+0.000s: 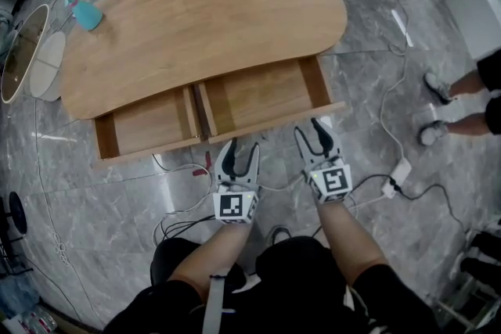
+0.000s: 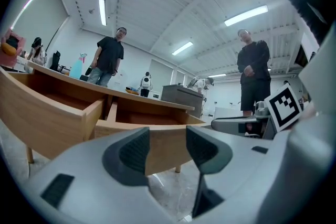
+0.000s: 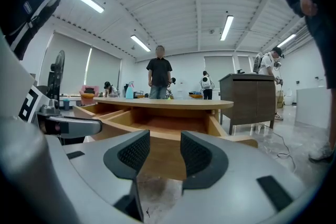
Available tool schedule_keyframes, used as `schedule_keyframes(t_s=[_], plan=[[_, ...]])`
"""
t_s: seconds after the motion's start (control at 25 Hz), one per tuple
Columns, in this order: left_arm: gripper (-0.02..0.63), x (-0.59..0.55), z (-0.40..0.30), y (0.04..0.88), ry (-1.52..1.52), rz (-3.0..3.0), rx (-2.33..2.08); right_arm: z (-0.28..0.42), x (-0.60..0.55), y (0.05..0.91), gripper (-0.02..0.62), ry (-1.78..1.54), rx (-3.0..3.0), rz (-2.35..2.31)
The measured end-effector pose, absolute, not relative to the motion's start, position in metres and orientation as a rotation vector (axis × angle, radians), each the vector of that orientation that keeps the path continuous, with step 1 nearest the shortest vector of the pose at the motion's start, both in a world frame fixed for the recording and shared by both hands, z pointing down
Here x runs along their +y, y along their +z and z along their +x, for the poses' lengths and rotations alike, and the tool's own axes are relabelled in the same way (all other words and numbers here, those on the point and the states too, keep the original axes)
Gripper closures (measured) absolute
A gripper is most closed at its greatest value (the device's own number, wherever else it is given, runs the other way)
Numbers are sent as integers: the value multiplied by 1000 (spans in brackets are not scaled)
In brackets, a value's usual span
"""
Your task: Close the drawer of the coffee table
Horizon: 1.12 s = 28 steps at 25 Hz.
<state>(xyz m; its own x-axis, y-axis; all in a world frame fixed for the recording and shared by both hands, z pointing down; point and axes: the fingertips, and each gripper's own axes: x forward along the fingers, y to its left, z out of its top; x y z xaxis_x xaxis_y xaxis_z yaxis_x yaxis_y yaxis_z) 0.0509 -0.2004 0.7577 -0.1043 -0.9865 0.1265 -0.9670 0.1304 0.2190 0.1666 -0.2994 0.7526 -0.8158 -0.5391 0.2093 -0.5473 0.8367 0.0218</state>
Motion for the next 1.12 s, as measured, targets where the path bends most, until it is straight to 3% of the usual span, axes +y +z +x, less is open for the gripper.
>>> schedule_keyframes(t_s=[0.4, 1.12], plan=[[406, -195, 39, 783, -140, 1921, -2161, 167, -313, 792, 423, 81, -2809, 836], [410, -226, 8, 774, -89, 1901, -2265, 137, -339, 777, 423, 42, -2841, 892]])
